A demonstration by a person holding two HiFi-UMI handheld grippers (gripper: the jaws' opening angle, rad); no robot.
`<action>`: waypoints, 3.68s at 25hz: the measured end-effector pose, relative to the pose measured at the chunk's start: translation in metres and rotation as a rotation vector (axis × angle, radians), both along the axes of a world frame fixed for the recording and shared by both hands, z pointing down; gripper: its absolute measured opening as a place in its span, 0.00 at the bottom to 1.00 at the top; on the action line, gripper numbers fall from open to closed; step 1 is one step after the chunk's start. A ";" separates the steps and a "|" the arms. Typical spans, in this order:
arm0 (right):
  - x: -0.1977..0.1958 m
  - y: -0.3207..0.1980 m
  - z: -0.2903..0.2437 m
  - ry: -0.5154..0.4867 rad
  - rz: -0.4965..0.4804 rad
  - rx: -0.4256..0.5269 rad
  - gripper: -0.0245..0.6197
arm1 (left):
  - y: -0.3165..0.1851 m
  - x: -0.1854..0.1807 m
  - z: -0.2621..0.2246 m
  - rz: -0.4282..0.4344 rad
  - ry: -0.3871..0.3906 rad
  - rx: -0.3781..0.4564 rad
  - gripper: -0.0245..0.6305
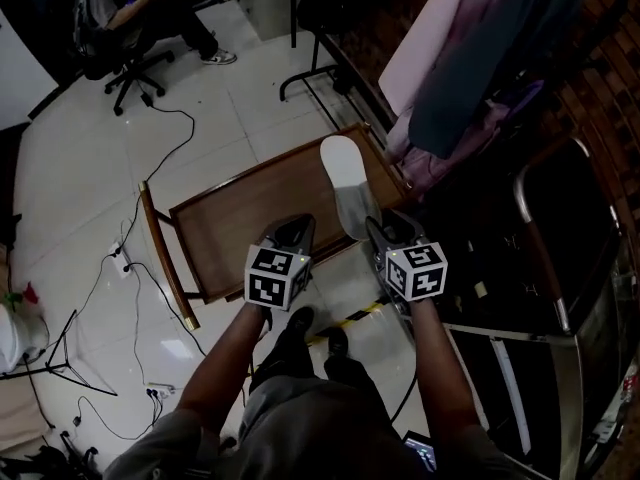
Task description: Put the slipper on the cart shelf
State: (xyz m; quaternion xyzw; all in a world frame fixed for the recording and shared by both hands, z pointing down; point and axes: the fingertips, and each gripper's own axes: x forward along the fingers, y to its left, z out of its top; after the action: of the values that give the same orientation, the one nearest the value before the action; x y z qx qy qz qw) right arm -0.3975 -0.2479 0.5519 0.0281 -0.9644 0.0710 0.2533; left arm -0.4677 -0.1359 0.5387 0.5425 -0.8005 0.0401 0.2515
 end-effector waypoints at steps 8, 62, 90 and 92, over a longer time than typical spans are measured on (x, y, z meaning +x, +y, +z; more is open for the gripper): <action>-0.057 -0.033 0.084 0.117 0.086 -0.045 0.37 | -0.027 -0.040 0.064 0.035 0.089 -0.078 0.05; 0.242 0.027 -0.092 -0.065 0.536 0.108 0.05 | -0.084 0.206 -0.073 0.642 -0.011 0.081 0.05; 0.647 0.122 -0.077 -0.024 1.083 0.084 0.05 | -0.035 0.604 -0.076 1.136 0.020 0.085 0.05; 0.669 0.118 -0.071 -0.014 1.131 0.074 0.05 | -0.043 0.627 -0.072 1.180 0.030 0.080 0.05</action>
State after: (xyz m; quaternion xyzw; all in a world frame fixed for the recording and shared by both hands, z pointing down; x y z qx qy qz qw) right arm 0.2710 -0.1298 0.4804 0.5490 -0.8025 0.1619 0.1684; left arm 0.1595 -0.1789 0.4671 0.9057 -0.3606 0.1354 0.1771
